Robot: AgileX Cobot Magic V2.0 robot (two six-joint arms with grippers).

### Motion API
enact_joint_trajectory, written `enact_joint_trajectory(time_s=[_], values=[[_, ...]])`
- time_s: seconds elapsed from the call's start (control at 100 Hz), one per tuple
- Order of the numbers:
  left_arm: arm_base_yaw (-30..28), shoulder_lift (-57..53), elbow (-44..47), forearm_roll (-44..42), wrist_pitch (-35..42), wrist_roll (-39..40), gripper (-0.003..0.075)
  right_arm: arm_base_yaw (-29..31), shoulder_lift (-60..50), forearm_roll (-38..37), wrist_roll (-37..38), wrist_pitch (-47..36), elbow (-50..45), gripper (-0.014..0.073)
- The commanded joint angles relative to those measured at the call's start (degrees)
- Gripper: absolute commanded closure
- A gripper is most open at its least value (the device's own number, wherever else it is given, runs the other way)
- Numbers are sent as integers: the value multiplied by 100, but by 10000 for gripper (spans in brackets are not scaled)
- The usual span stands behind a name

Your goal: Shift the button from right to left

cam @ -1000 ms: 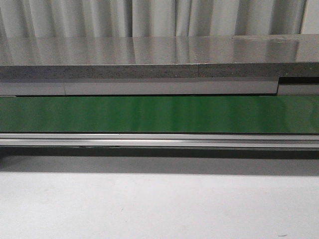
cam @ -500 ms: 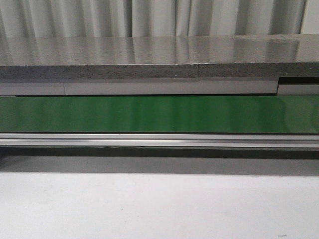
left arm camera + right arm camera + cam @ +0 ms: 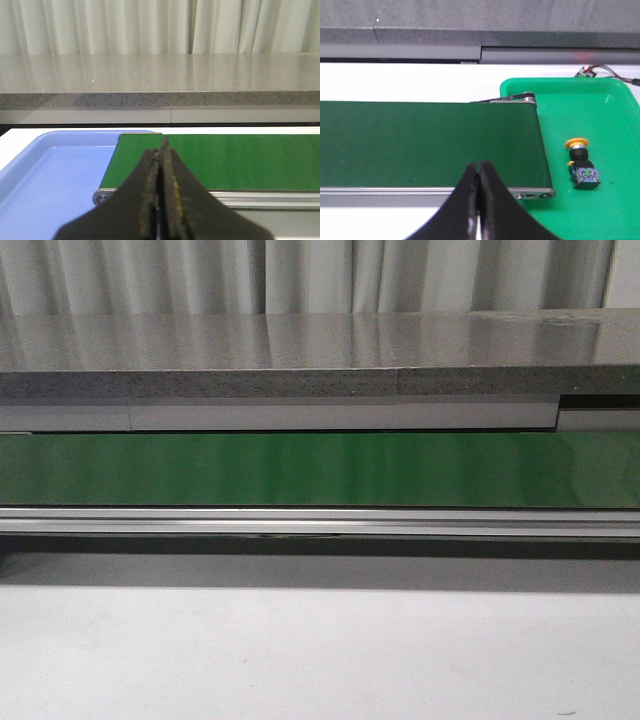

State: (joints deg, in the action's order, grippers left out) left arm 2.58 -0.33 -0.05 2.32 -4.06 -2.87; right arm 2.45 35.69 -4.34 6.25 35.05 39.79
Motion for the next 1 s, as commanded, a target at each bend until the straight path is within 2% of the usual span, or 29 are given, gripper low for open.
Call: enact_joint_trajectory(time_s=[0.0,0.16,0.44,0.49,0.56,0.68,0.73,0.79,0.88,0.99], values=[[50,-172,256,21,473,56,741,-6,457,-3,-17,-44,513,662],[50,-172,256,21,473,56,741,7,1120,-8,-5,189,953,662],[50,-172,256,21,473,56,741,510,1743,-8,-22,575,1339,645],[50,-172,256,21,473,56,741,686,1790,-8,-109,658,1375,599],[50,-172,256,21,473,56,741,937,1846,-8,-305,805,1392,473],[50,-172,256,21,473,56,741,1277,1902,-20,-551,949,1392,158],[50,-172,256,21,473,56,741,1423,1935,-100,-703,1017,1392,74],[50,-172,256,21,473,56,741,1596,1987,-286,-856,1106,1392,35],[50,-172,256,21,473,56,741,1889,2076,-566,-1088,1143,1392,34],[50,-172,256,21,473,56,741,2304,2210,-551,-1344,1045,1392,34]])
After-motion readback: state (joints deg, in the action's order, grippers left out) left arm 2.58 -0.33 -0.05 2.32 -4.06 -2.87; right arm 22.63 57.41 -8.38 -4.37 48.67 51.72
